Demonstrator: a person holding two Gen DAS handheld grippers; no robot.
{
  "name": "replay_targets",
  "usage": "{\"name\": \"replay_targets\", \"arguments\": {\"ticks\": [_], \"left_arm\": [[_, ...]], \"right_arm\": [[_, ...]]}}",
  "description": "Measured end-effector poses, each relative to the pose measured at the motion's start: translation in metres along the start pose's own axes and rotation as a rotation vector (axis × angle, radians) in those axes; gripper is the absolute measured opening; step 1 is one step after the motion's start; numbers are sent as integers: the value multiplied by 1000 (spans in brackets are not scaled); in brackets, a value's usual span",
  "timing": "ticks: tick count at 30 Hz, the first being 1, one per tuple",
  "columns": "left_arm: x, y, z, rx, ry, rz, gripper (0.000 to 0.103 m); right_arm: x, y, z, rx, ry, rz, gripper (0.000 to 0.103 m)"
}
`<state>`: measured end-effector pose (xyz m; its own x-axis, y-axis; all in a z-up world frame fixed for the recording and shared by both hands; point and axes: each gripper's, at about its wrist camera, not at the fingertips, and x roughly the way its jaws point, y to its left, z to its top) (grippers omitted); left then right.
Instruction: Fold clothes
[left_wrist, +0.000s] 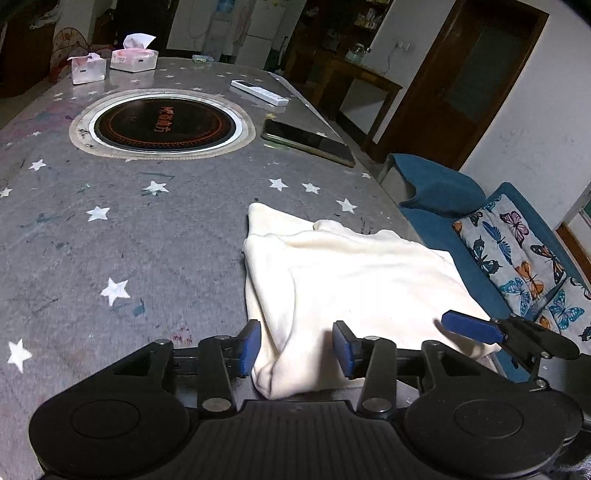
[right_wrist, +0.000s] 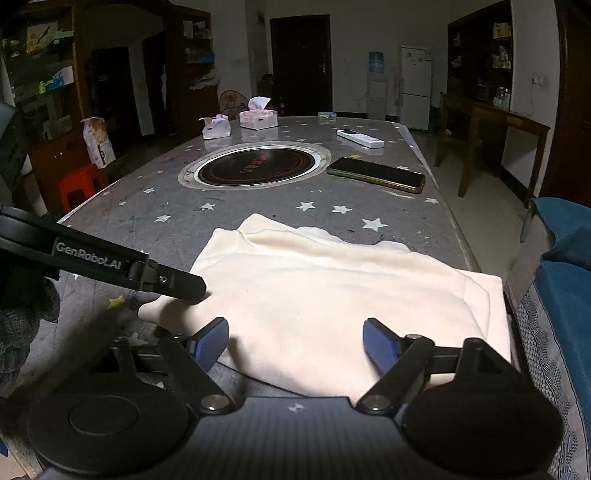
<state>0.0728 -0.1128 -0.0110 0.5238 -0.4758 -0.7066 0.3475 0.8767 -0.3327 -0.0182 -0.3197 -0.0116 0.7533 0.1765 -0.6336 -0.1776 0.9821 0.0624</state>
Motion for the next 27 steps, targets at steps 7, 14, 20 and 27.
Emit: {"name": "replay_targets", "arguments": {"ticks": [7,14,20,27], "left_arm": [[-12,-1,-10,-11,-11,10,63],[-23,-6,-21,5,-27,16,78],[-31,-9,-29,15,-40,23,89],[-37,-11,-39,24,-53,37,99]], "right_arm": [[-10,1,-8,35,-8,-21,95],[-19,0,-16,80,-14,-52,103],[-27,-2,-23,119,-23,-72,103],[-32,-5,-30,175,-25,-107,103]]}}
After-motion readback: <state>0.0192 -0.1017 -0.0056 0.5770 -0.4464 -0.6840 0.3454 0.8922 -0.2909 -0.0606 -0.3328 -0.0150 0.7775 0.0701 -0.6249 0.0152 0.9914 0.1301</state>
